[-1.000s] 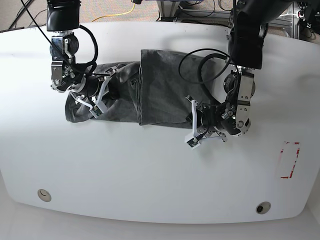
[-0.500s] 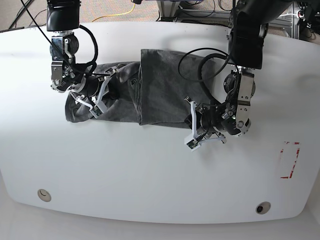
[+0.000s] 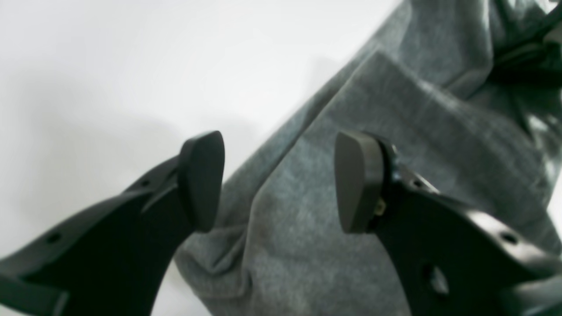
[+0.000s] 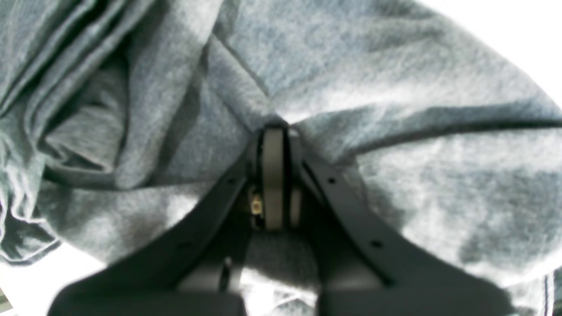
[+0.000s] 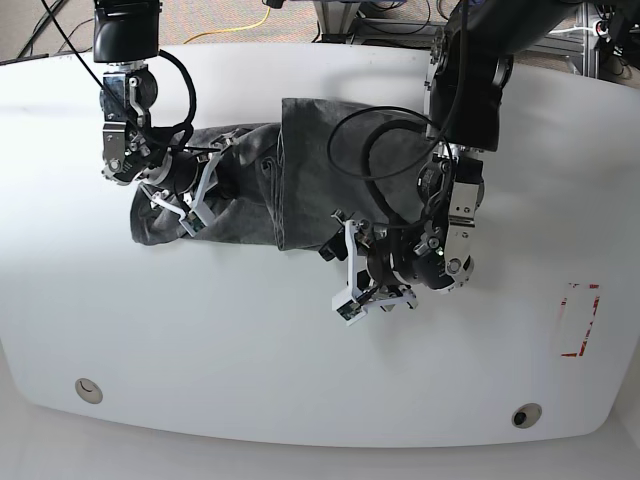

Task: Layout the t-shirt on the table in an organized manner, then fold the t-shirt properly
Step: 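Grasp the bundle end with the left gripper and press it inward, then fold the bundle end with the left gripper toward the right gripper, then release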

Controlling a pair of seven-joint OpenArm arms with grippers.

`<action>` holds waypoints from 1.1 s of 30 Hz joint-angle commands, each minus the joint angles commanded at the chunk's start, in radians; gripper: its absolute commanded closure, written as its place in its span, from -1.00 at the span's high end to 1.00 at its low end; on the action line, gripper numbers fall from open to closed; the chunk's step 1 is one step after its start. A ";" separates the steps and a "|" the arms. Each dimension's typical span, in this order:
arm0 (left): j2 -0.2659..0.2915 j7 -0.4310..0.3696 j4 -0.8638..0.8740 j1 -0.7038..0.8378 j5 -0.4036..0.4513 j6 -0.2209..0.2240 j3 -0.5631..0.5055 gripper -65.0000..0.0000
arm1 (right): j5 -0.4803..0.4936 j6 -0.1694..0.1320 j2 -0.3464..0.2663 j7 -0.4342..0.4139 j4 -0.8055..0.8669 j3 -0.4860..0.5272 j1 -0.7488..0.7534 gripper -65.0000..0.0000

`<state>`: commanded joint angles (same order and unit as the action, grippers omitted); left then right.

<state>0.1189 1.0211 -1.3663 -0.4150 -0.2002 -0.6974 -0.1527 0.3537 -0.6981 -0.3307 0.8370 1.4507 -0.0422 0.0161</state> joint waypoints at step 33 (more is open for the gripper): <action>0.038 -0.089 0.265 -0.029 0.000 0.000 -0.170 0.02 | 0.000 0.000 0.000 0.000 -0.002 0.002 0.000 -0.95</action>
<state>0.1571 0.9321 -1.1009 -0.4442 -0.2002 -0.6974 -0.3230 0.3537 -0.6981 -0.3307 0.8370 1.4492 -0.0407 0.0161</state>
